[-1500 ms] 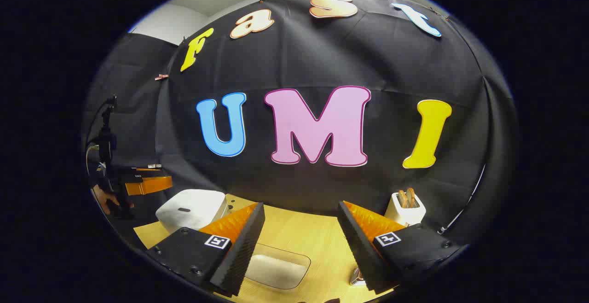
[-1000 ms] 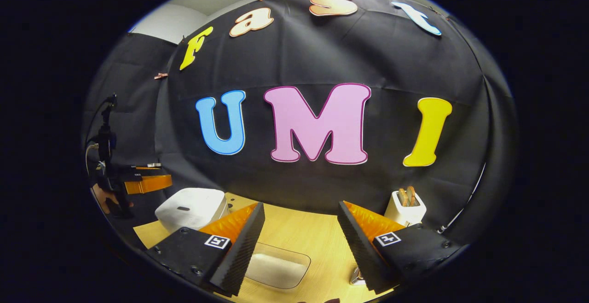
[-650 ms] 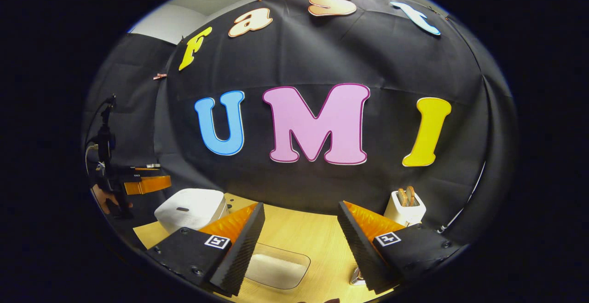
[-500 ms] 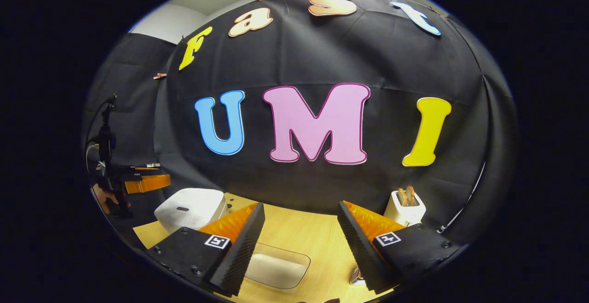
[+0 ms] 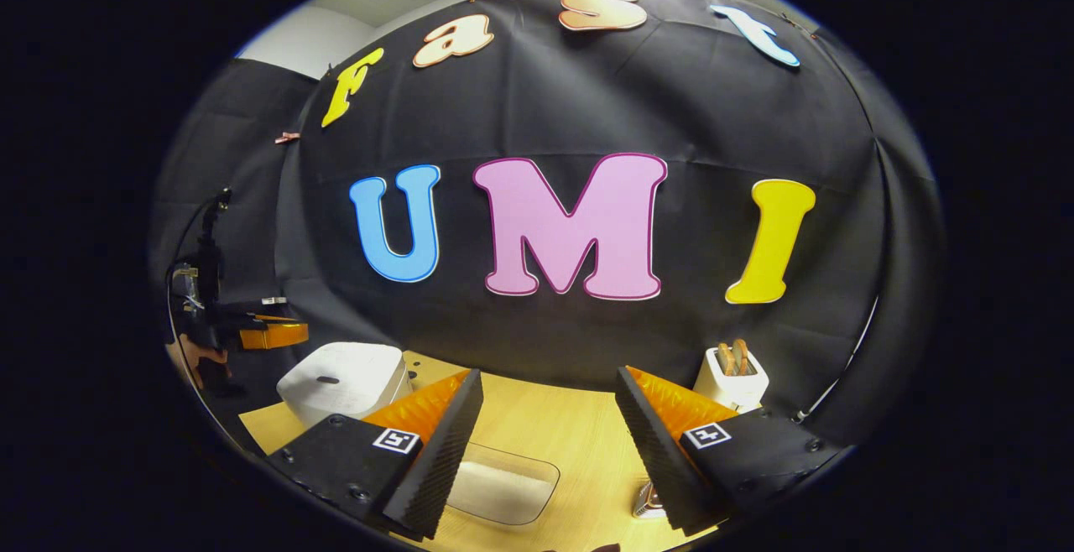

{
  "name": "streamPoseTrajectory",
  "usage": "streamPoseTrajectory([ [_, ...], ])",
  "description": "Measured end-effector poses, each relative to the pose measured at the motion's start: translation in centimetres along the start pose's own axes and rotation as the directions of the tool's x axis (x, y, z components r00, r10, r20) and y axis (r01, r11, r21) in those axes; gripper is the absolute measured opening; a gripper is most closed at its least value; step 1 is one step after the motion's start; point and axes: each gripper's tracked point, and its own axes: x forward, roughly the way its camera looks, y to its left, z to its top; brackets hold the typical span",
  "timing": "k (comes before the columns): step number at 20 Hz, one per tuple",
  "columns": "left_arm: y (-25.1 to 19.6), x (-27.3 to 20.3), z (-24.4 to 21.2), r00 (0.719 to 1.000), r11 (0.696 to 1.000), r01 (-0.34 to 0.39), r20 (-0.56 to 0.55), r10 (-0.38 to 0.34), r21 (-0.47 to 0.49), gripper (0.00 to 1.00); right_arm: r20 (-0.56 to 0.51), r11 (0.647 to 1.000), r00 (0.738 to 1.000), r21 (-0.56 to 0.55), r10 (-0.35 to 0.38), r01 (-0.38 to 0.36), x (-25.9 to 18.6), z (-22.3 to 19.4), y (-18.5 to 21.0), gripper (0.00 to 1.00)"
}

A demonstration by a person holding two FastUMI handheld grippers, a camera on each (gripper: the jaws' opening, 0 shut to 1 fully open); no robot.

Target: Close the left gripper, press the button to open the rice cooker; take a wooden spoon from the chopstick holder with the right hand, scoop a spoonful of rice and pour it into the rice cooker, then put the wooden spoon back into the chopstick holder.

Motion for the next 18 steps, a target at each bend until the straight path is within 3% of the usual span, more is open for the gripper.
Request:
streamPoseTrajectory([
  [3, 1.5, 1.3, -1.1, 0.999, 1.0, -0.028, -0.021, 0.028, 0.008, 0.28, 0.001, 1.0, 1.0, 0.001, -0.021, 0.021, -0.4, 0.1, -0.7, 0.98],
  [4, 1.9, 2.1, -1.6, 0.998, 0.999, -0.041, -0.04, 0.041, -0.001, 0.06, 0.001, 1.0, 1.0, 0.001, -0.028, 0.028, -0.6, 0.2, -0.9, 0.98],
  [18, 4.0, 5.8, -9.6, 0.971, 0.997, -0.081, -0.224, 0.077, -0.007, 0.05, -0.049, 0.996, 0.995, -0.005, -0.085, 0.085, -1.4, -0.6, -3.1, 0.97],
])
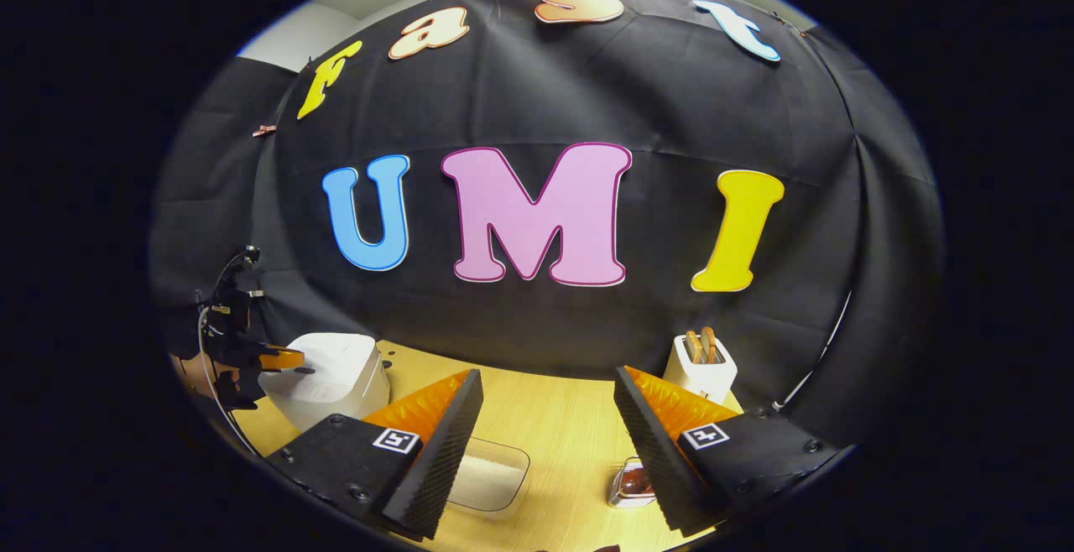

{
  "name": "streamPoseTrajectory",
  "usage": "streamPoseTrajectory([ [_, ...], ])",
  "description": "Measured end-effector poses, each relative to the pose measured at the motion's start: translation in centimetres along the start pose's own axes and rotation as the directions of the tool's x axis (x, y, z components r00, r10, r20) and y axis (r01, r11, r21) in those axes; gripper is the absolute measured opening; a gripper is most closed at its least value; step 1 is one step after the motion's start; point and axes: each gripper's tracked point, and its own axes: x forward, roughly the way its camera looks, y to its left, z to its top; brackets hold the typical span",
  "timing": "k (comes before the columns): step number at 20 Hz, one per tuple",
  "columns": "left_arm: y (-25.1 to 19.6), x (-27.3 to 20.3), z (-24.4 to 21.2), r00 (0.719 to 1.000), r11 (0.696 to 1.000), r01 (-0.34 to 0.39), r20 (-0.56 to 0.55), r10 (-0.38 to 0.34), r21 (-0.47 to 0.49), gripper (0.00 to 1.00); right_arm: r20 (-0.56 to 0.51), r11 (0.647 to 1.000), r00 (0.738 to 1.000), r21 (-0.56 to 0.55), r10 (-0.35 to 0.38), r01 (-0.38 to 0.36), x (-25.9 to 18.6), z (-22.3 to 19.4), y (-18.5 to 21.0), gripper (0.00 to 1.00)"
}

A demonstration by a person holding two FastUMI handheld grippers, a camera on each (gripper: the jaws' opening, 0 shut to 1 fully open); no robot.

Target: Close the left gripper, press the button to open the rice cooker; take a wooden spoon from the chopstick holder with the right hand, scoop a spoonful of rice and pour it into the rice cooker, then put the wooden spoon back into the chopstick holder.

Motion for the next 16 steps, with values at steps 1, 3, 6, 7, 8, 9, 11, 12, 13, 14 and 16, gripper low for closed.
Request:
streamPoseTrajectory([
  [1, 0.1, 0.4, -0.3, 1.0, 1.0, -0.003, -0.014, 0.003, -0.005, 0.05, -0.002, 1.0, 1.0, -0.001, -0.001, 0.001, 0.0, -0.1, 0.0, 0.97],
  [3, 0.6, 1.0, -1.6, 0.998, 1.0, -0.024, -0.059, 0.023, -0.017, 0.05, -0.004, 1.0, 1.0, 0.0, -0.006, 0.006, 0.0, -0.1, -0.3, 0.97],
  [6, 0.5, 1.2, -2.2, 0.997, 0.999, -0.027, -0.068, 0.026, -0.017, 0.05, -0.005, 1.0, 1.0, 0.001, -0.011, 0.011, 0.1, -0.1, -0.5, 0.97],
  [7, 0.6, 1.1, -2.5, 0.997, 1.0, -0.026, -0.077, 0.025, -0.016, 0.05, -0.006, 1.0, 1.0, 0.002, -0.011, 0.011, 0.1, -0.2, -0.6, 0.97],
  [8, 0.6, 1.3, -2.3, 0.997, 0.999, -0.026, -0.071, 0.025, -0.022, 0.06, -0.006, 1.0, 1.0, 0.002, -0.011, 0.011, 0.1, -0.2, -0.5, 0.97],
  [9, 0.6, 1.4, -2.9, 0.994, 0.999, -0.029, -0.103, 0.025, -0.036, 0.06, -0.006, 1.0, 1.0, 0.003, -0.01, 0.01, 0.2, -0.2, -0.5, 0.97],
  [11, 0.6, 1.4, -2.9, 0.992, 0.996, -0.036, -0.126, 0.026, -0.076, 0.06, -0.005, 1.0, 1.0, 0.005, -0.005, 0.005, 0.2, -0.1, -0.3, 0.97],
  [12, 0.7, 1.4, -2.7, 0.992, 0.995, -0.034, -0.124, 0.023, -0.089, 0.06, -0.003, 1.0, 1.0, 0.004, -0.002, 0.002, 0.3, -0.1, -0.2, 0.97],
  [13, 0.7, 1.5, -2.9, 0.989, 0.995, -0.032, -0.146, 0.017, -0.098, 0.06, 0.001, 1.0, 1.0, 0.003, -0.001, 0.001, 0.3, -0.1, -0.1, 0.97],
  [14, 0.8, 1.3, -2.5, 0.989, 0.995, -0.031, -0.147, 0.016, -0.096, 0.06, 0.003, 1.0, 1.0, 0.0, 0.002, -0.002, 0.3, 0.1, 0.0, 0.97],
  [16, 0.9, 0.9, -1.8, 0.989, 0.997, -0.039, -0.142, 0.029, -0.066, 0.05, 0.008, 1.0, 1.0, -0.006, 0.003, -0.003, 0.2, 0.3, -0.1, 0.97],
])
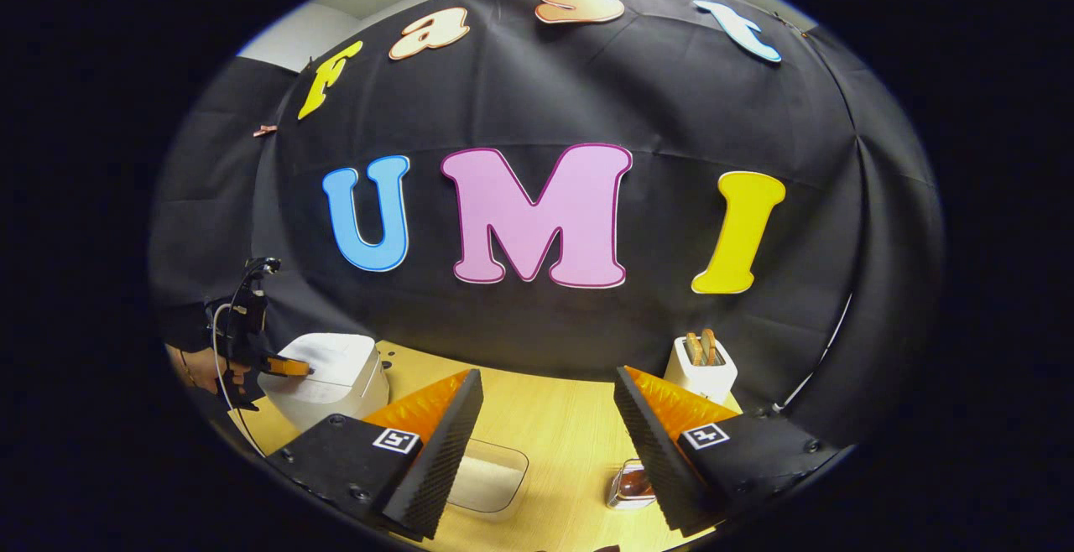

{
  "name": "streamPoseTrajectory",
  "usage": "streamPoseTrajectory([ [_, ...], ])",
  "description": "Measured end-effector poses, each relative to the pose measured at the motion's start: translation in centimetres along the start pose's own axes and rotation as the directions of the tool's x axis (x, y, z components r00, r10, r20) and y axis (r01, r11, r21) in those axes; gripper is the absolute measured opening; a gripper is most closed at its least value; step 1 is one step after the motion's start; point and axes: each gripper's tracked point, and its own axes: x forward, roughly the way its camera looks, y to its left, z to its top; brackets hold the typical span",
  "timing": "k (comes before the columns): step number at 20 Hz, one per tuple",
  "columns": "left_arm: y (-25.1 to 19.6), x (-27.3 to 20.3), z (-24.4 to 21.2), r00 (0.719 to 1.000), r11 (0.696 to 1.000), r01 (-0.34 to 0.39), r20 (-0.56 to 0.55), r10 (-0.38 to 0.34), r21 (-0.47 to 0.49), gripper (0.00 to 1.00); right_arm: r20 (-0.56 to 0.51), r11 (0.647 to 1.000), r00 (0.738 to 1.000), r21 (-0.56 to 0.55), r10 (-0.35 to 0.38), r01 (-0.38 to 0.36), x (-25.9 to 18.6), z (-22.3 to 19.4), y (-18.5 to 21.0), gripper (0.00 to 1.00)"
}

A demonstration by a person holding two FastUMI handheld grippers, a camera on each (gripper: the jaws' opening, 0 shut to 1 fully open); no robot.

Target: Close the left gripper, press the button to open the rice cooker; take a wooden spoon from the chopstick holder with the right hand, scoop a spoonful of rice and pour it into the rice cooker, then put the wooden spoon back into the chopstick holder.

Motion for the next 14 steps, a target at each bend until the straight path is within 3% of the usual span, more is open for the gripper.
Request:
streamPoseTrajectory([
  [6, 0.6, -3.2, 7.2, 0.983, 0.999, -0.035, 0.179, 0.03, 0.025, 0.06, 0.006, 1.0, 1.0, 0.003, -0.022, 0.022, -0.4, 0.3, -0.8, 0.97],
  [14, 3.2, -4.3, 15.9, 0.936, 0.997, -0.08, 0.345, 0.069, 0.018, 0.05, 0.009, 0.999, 1.0, 0.015, -0.03, 0.03, -1.0, 0.4, -1.1, 0.97],
])
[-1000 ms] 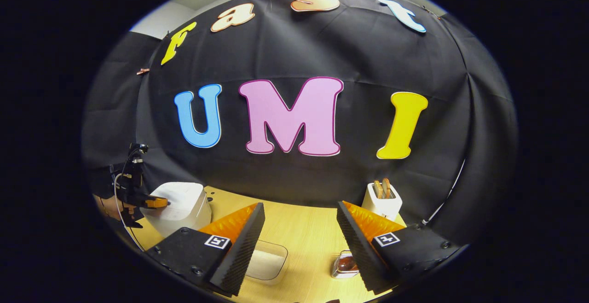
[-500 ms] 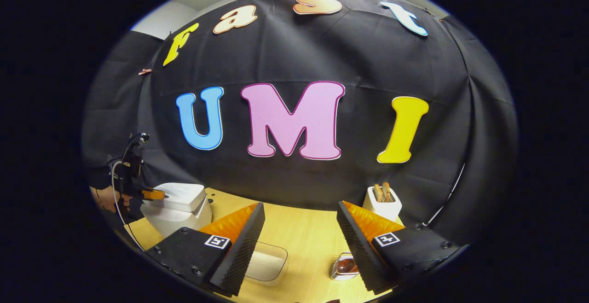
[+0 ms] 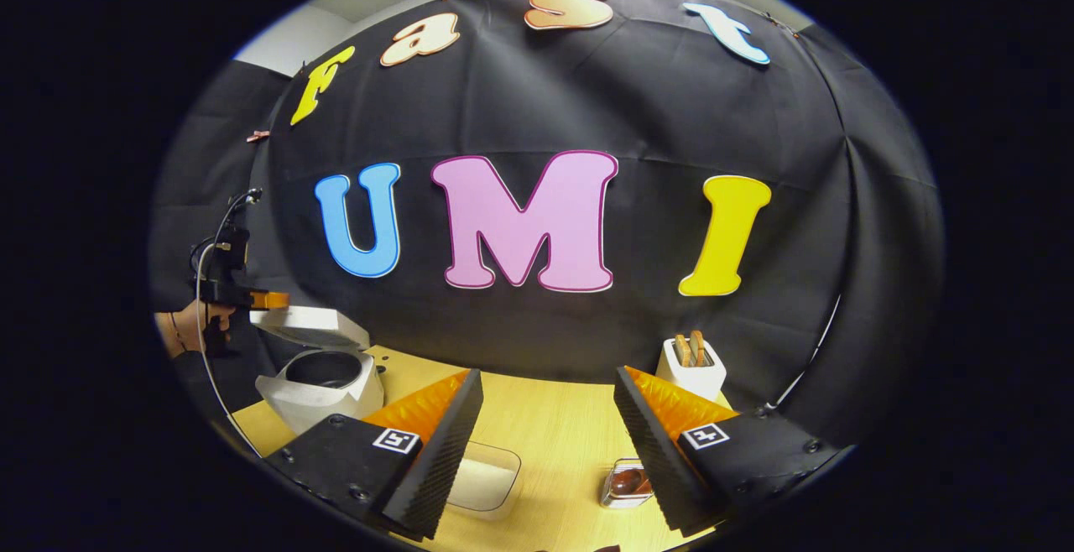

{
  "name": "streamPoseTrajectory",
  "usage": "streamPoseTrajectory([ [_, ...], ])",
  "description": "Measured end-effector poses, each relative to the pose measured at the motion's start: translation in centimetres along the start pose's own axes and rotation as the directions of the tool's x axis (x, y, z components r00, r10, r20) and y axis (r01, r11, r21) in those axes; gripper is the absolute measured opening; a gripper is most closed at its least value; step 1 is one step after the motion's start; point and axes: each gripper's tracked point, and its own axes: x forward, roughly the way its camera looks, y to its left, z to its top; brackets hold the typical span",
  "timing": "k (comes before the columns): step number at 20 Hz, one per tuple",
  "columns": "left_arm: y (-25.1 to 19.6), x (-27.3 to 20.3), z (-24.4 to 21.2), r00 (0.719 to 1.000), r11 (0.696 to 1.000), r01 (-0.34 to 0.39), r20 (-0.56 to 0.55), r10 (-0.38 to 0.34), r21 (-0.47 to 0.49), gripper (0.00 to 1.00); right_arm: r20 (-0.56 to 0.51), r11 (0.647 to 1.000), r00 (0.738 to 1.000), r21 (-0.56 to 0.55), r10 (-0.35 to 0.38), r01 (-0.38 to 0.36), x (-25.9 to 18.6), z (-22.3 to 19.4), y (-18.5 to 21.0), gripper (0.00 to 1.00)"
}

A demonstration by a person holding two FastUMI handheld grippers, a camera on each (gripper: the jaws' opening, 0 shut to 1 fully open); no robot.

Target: Close the left gripper, press the button to open the rice cooker; take a wooden spoon from the chopstick holder with the right hand, scoop a spoonful of rice and pour it into the rice cooker, then put the wooden spoon back into the chopstick holder.

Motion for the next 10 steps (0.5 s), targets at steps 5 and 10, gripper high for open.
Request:
streamPoseTrajectory([
  [5, 1.2, 1.2, 3.0, 0.998, 0.999, -0.024, 0.055, 0.023, 0.032, 0.05, 0.0, 1.0, 1.0, -0.001, -0.002, 0.002, -0.3, 0.2, 0.0, 0.97],
  [10, 2.0, 0.7, 4.7, 0.994, 0.998, -0.043, 0.106, 0.039, 0.036, 0.05, 0.003, 1.0, 1.0, -0.006, -0.007, 0.007, -0.6, 0.3, -0.2, 0.97],
])
